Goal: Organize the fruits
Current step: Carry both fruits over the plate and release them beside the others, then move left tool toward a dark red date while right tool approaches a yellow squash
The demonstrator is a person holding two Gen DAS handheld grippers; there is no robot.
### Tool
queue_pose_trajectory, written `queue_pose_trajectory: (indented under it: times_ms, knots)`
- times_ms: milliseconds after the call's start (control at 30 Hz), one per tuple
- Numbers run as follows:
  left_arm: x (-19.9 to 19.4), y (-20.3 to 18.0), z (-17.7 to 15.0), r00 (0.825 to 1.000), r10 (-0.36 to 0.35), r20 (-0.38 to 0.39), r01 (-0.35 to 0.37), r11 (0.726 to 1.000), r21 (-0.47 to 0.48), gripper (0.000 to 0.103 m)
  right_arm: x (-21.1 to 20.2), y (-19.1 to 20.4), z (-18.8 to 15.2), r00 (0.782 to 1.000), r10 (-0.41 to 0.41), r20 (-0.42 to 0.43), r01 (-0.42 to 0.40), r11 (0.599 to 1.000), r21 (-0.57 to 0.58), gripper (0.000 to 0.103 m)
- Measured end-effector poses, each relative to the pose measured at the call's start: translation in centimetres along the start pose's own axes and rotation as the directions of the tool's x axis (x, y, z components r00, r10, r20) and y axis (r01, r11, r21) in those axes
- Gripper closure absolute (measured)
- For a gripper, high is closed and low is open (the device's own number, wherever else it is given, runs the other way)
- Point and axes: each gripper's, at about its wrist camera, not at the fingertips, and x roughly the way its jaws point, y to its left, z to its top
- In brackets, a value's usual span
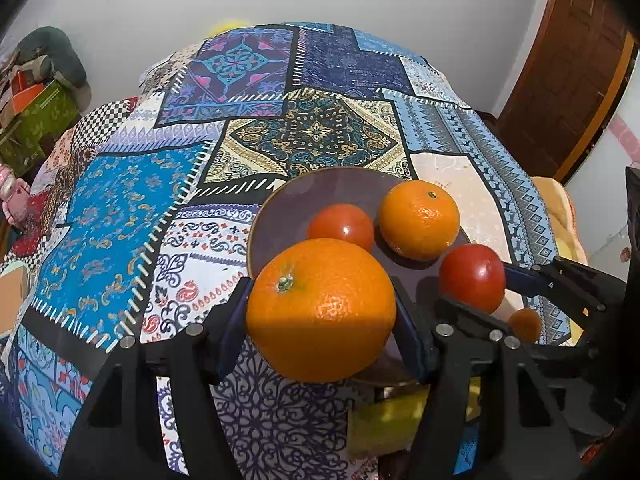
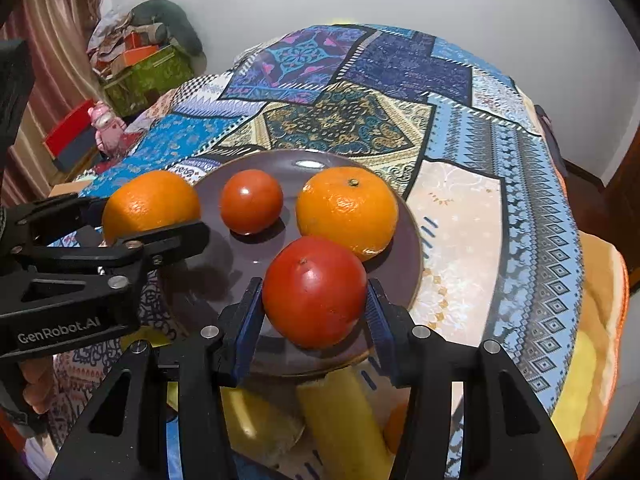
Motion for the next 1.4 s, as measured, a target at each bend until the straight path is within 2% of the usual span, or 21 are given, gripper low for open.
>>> queue_pose_trajectory:
  times_ms: [600, 700, 967, 1200, 1400]
  knots:
    - [1.5, -1.0, -0.2, 0.999, -0.007, -0.033, 0.008, 1.0, 0.025, 0.038, 2.0, 0.0, -0.3, 0.999, 0.011, -0.048, -0.011, 1.0, 0.005, 0.056]
    - [0.7, -1.3, -0.1, 0.999, -0.036, -0.015, 0.036, 0.999, 0.028, 0.038, 1.3, 0.0, -0.1, 1.0, 0.002, -0.025, -0.002, 1.0, -0.004, 0.056]
    - [-2.5, -2.1, -0.3, 0.999, -0.008, 0.04, 0.005, 0.998, 0.062, 0.038, -0.9, -0.6, -0.2, 1.0, 0.0, 0.008, 0.0, 1.0, 0.01, 0.056]
    - [-5.5, -1.6, -1.4, 0.999, -0.011, 0.053, 0.009, 0.999, 0.051, 0.037, -4.2, -1.8, -1.2, 0.999, -0.01, 0.046, 0.008, 0.999, 0.037, 0.056]
    - [-7.0, -1.4, -3.5, 1.0, -0.002, 0.03, 0.0, 0.998, 0.066, 0.036, -6.4, -2.8, -2.9, 0.998, -0.025, 0.054, 0.022, 0.998, 0.056, 0.054]
